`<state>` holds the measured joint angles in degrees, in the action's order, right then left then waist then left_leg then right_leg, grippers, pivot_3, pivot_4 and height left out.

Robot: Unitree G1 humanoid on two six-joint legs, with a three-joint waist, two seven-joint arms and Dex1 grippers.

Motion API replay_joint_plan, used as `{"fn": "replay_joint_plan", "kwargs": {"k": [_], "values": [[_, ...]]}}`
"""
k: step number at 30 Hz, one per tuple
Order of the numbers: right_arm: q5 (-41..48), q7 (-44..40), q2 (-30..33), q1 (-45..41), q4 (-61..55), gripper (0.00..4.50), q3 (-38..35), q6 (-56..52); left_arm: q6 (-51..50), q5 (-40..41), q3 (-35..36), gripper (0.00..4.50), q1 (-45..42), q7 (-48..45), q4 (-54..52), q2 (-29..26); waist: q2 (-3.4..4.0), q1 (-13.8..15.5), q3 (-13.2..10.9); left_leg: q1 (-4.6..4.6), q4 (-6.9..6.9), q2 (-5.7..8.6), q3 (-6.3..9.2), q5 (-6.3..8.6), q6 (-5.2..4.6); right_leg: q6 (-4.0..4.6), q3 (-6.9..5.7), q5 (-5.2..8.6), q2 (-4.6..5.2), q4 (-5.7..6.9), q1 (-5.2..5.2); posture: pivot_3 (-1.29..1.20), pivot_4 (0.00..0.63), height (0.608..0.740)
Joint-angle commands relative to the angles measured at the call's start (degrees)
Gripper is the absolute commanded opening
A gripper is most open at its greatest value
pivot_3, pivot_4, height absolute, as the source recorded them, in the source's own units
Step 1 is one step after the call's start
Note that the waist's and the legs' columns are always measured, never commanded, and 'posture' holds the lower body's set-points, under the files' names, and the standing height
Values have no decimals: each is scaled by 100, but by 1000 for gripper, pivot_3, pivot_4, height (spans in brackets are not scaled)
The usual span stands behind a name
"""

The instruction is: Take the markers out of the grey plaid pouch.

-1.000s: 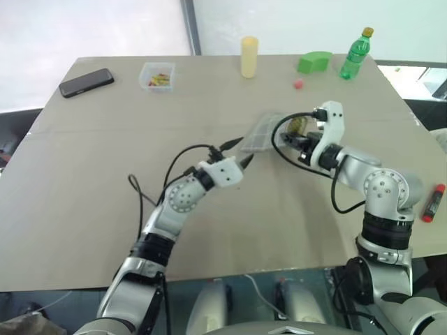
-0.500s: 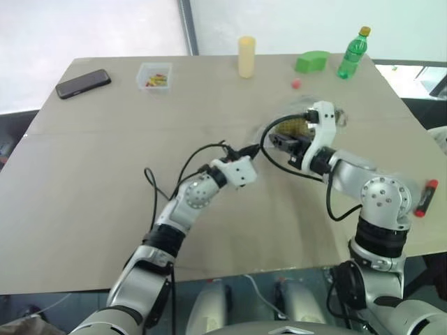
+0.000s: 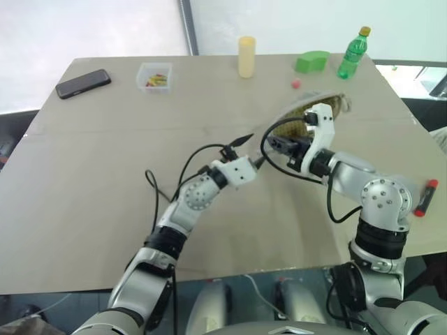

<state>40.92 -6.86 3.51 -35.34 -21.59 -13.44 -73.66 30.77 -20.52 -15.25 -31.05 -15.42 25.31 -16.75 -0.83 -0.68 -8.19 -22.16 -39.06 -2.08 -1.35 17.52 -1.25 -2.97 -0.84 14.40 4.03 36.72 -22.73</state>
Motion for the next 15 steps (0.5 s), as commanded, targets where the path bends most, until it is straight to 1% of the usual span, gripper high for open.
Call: {"fn": "replay_joint_plan", "kwargs": {"k": [1,4,6,9,14,15], "values": [[207,3,-72,-117,-191,0,13,17,117,47,-76,3339,-42,18,-194,109,0,0,0,0,0,0,0,0,0,0,0,0,0,0,0,0,150,740],[116,42,-52,-80,-122,0,-34,157,59,433,-88,3339,72,-350,-374,189,0,3,0,0,0,0,-2,0,0,0,0,0,0,0,0,0,150,740],[65,34,28,-70,-17,0,-112,232,-10,578,-81,3339,213,-542,-542,141,0,-8,0,0,0,0,-2,0,0,0,1,0,0,-1,0,0,150,740],[123,30,64,-83,-12,0,-122,228,-5,480,-72,3339,212,-505,-494,113,0,-6,0,1,0,-1,-1,0,0,0,1,0,0,0,0,0,150,740],[236,79,3,-69,-161,0,-59,152,-117,308,-51,3339,-49,-233,-255,266,0,2,0,0,-1,0,0,0,0,0,0,0,-1,1,1,0,150,740],[257,85,0,-55,-205,0,-40,132,-124,314,-41,3114,-71,-214,-231,280,0,0,0,0,-2,0,1,0,0,0,2,0,0,0,1,0,150,740]]}}
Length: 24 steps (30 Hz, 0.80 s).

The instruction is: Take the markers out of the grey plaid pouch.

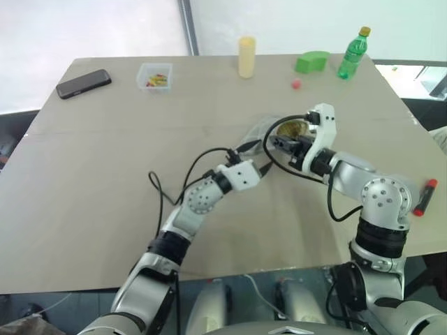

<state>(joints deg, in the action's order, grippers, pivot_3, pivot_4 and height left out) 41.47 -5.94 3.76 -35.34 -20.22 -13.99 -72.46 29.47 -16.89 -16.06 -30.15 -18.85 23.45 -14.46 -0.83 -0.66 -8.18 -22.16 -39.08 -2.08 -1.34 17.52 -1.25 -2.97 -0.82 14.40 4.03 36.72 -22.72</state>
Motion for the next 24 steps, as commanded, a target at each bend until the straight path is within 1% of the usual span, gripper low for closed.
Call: {"fn": "replay_joint_plan", "kwargs": {"k": [1,2,4,5,6,7,8,10,11,14,17,19,20,21,23,24], "values": [[214,-4,-15,-39,-386,0,46,-6,-6,-29,46,2823,-170,129,-31,53,0,-4,0,0,0,0,0,0,0,0,0,0,0,0,0,0,150,740],[168,-72,104,18,-488,0,192,14,17,-31,51,2601,-160,138,-10,16,0,-5,0,0,0,0,1,0,0,0,0,0,0,0,0,0,150,740],[56,-204,343,147,-653,0,444,112,75,-49,76,1658,-122,161,24,-83,0,-3,0,0,2,0,2,0,0,0,-1,0,0,-2,-1,0,150,740],[43,-219,398,205,-685,491,487,158,103,-50,87,958,-101,164,35,-132,0,-4,0,0,2,0,2,0,0,0,-2,0,0,-2,-1,0,150,740],[94,-290,452,267,-746,645,512,188,120,-64,106,611,-79,188,37,-187,0,-7,0,0,2,0,3,0,0,0,-1,0,0,-2,-1,0,150,740],[138,-363,524,320,-827,936,556,202,143,-83,121,138,-63,223,39,-243,0,-9,0,0,2,0,3,0,0,0,-1,0,0,-2,0,0,150,740],[165,-430,603,360,-916,1553,609,217,164,-81,137,87,-53,248,38,-300,0,-9,0,0,3,0,4,0,0,0,-1,0,0,-2,-1,0,150,740],[326,-585,814,458,-1185,2076,508,196,292,-74,266,87,14,340,-40,-522,0,-8,0,0,2,-1,6,0,0,0,-1,0,0,-2,-1,0,150,740],[424,-736,987,518,-1330,2076,432,223,390,-77,351,87,67,397,-103,-659,0,-8,0,1,2,-1,9,0,0,0,-1,0,0,-1,-1,0,150,740],[870,-1266,1500,812,-1795,2076,33,453,823,-248,775,87,444,697,-455,-1313,0,-8,0,0,3,-2,15,1,-1,0,-1,0,0,-3,-1,0,150,740],[1047,-1562,1918,1194,-2127,2076,-187,765,1140,-32,1287,87,1125,626,-833,-2059,0,-25,0,3,15,-5,13,1,-1,0,2,0,2,-10,-3,0,150,740],[1148,-1763,2106,1560,-2270,2076,-305,1000,1379,-159,1918,87,2065,731,-866,-2796,-2,-35,1,10,27,-8,9,1,-1,0,3,0,4,-11,-3,0,150,740],[1178,-1785,2133,1687,-2286,2076,-328,1099,1494,-223,2150,87,2499,767,-807,-3080,-8,-62,5,15,34,-11,7,1,-1,0,4,0,3,-14,-3,0,150,740],[1200,-1803,2164,1790,-2288,2076,-324,1199,1599,-146,2284,87,2872,707,-753,-3287,-9,-78,5,26,50,-13,-1,1,-1,0,10,0,3,-16,-3,0,150,740],[1190,-1836,2218,1937,-2292,2076,-266,1397,1674,372,2489,87,3475,495,-780,-3452,-4,-30,3,30,64,-14,-5,2,-3,0,10,1,8,-21,-3,0,150,740],[1189,-1846,2225,1986,-2280,2361,-243,1483,1622,581,2561,706,3710,398,-818,-3466,-5,4,3,33,63,-20,-5,5,-8,0,10,1,14,-21,-2,0,150,740]]}}
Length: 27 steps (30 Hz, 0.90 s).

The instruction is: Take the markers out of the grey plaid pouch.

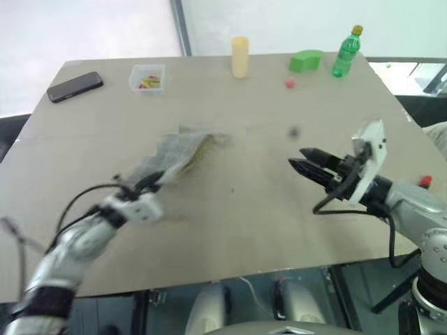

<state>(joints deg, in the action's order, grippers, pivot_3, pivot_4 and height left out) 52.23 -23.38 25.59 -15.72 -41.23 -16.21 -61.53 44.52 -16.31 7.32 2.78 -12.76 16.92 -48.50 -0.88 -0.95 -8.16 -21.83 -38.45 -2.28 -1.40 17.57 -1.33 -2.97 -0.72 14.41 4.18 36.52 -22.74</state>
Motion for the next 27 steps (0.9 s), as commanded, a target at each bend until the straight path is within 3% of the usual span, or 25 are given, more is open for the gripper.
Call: {"fn": "replay_joint_plan", "kwargs": {"k": [1,2,5,6,12,15,22,27], "values": [[101,-111,53,59,-161,2647,4,470,53,645,279,976,586,-281,-207,-58,-4,51,2,-1,-2,1,3,5,-9,0,-3,0,8,-14,1,0,150,740],[30,-125,83,87,-133,2932,49,566,-46,772,319,1370,730,-361,-273,-33,-10,76,6,0,-3,2,3,7,-12,0,-4,0,10,-14,3,0,150,740],[-473,-212,406,208,-32,4364,341,830,-181,1042,463,2875,1036,-481,-564,19,-22,128,14,0,-15,9,6,8,-15,1,-9,0,18,-7,9,0,150,740],[-712,-303,584,277,0,4373,483,977,-301,1377,509,3377,1188,-651,-747,27,-27,138,16,0,-18,9,7,8,-15,1,-9,0,18,-5,9,0,150,740],[-1563,-1153,1304,879,362,4373,829,1983,-1624,4423,857,3377,2674,-2387,-2440,-42,-37,53,22,0,-20,0,3,0,1,1,-5,1,13,-5,4,0,150,740],[-1920,-1579,1639,1495,451,4500,753,2520,-2280,5530,1250,4351,3431,-3145,-3179,-30,-36,37,22,-4,-19,-2,3,0,1,1,-5,1,9,-19,5,0,150,740],[-2736,-2180,2022,2926,970,4500,17,3835,-3476,5881,1704,4436,3899,-3258,-3752,378,-40,105,25,14,-21,10,4,10,-17,1,-1,3,-12,-25,30,0,150,740],[-2881,-2402,2096,3016,1595,4500,-401,4281,-3699,5415,1662,4436,3750,-3179,-3785,731,-43,110,26,33,-27,9,2,10,-17,3,6,4,-20,-27,49,0,150,740]]}}
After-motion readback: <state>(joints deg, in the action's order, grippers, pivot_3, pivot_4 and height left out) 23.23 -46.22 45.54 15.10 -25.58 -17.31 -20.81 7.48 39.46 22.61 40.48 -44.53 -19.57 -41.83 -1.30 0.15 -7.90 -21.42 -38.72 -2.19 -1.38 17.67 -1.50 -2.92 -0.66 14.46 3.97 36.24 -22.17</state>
